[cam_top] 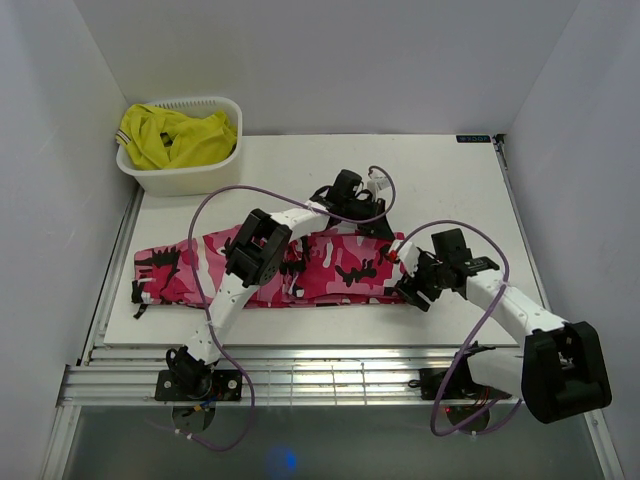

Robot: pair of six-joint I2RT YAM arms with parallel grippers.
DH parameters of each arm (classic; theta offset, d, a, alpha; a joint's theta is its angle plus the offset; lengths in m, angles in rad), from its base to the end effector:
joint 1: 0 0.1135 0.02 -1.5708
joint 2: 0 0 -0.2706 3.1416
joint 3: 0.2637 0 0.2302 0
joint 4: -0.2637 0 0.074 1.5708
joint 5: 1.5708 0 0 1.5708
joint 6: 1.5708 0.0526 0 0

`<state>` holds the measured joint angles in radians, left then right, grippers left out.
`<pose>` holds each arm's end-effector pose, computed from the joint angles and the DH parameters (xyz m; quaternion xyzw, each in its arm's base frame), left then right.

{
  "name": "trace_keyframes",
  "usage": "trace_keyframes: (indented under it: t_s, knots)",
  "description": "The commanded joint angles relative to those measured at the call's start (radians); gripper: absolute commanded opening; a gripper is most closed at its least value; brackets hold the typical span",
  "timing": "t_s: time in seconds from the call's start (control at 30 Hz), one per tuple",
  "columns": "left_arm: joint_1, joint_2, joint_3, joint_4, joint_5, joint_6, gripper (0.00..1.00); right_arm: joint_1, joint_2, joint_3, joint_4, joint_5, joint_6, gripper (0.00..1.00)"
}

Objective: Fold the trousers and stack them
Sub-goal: Fold the trousers

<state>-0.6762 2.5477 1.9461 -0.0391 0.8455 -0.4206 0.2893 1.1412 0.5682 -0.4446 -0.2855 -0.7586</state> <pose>0.4034 -0.3741 0.1235 0.2864 0.7850 -0.5261 0.1578 0.1798 0.0690 0.1835 -0.5100 0.8050 0.0703 0.2947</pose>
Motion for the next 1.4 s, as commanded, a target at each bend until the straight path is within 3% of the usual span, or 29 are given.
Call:
trace_keyframes:
  t_s: [0.0,0.13,0.23,0.27,0.33,0.63,0.9,0.93,0.97,1.0,1.07,1.1,1.17,1.23,1.27,1.37]
  knots:
    - [-0.006,-0.015,0.014,0.008,0.015,-0.014,0.08,0.004,0.061,0.064,0.007,-0.055,-0.013,0.74]
    - [-0.005,-0.004,0.019,0.016,0.013,-0.032,0.05,0.004,0.107,0.09,-0.031,-0.125,-0.031,0.57]
    - [-0.002,0.005,0.03,0.015,0.009,-0.035,0.0,0.01,0.103,0.075,-0.042,-0.156,-0.05,0.33]
    - [0.001,0.009,0.034,0.012,0.0,-0.032,0.0,0.013,0.103,0.071,-0.049,-0.153,-0.056,0.16]
    - [0.009,0.014,0.042,0.008,-0.009,-0.029,0.0,0.013,0.094,0.061,-0.08,-0.144,-0.067,0.08]
    - [0.044,0.025,0.08,0.002,-0.065,-0.029,0.0,0.042,-0.043,-0.013,-0.238,-0.107,-0.162,0.08]
    - [0.044,0.019,0.105,0.019,-0.057,-0.026,0.01,0.051,-0.112,0.025,-0.388,-0.109,-0.278,0.33]
    - [0.044,0.014,0.105,0.019,-0.056,-0.024,0.05,0.051,-0.124,0.032,-0.413,-0.11,-0.286,0.42]
    - [0.044,0.011,0.106,0.018,-0.054,-0.021,0.1,0.051,-0.129,0.041,-0.424,-0.109,-0.292,0.6]
    - [0.044,0.002,0.108,0.013,-0.056,-0.014,0.24,0.051,-0.133,0.047,-0.428,-0.103,-0.291,0.65]
    - [0.046,-0.007,0.114,0.008,-0.043,-0.003,0.39,0.05,-0.138,0.065,-0.411,-0.074,-0.249,0.68]
    - [0.049,-0.013,0.119,-0.001,-0.042,0.006,0.51,0.044,-0.135,0.096,-0.41,-0.076,-0.208,0.68]
    - [0.055,-0.053,0.119,-0.01,-0.04,0.016,0.63,-0.001,-0.114,0.133,-0.395,-0.124,-0.151,0.68]
    - [0.07,-0.113,0.122,-0.034,-0.029,0.035,0.91,-0.074,-0.072,0.202,-0.393,-0.171,-0.09,0.67]
    - [0.078,-0.139,0.123,-0.048,-0.033,0.045,0.98,-0.103,-0.052,0.226,-0.366,-0.211,-0.059,0.68]
    - [0.122,-0.261,0.096,-0.114,-0.033,0.059,0.98,-0.189,0.06,0.343,-0.35,-0.271,0.042,0.72]
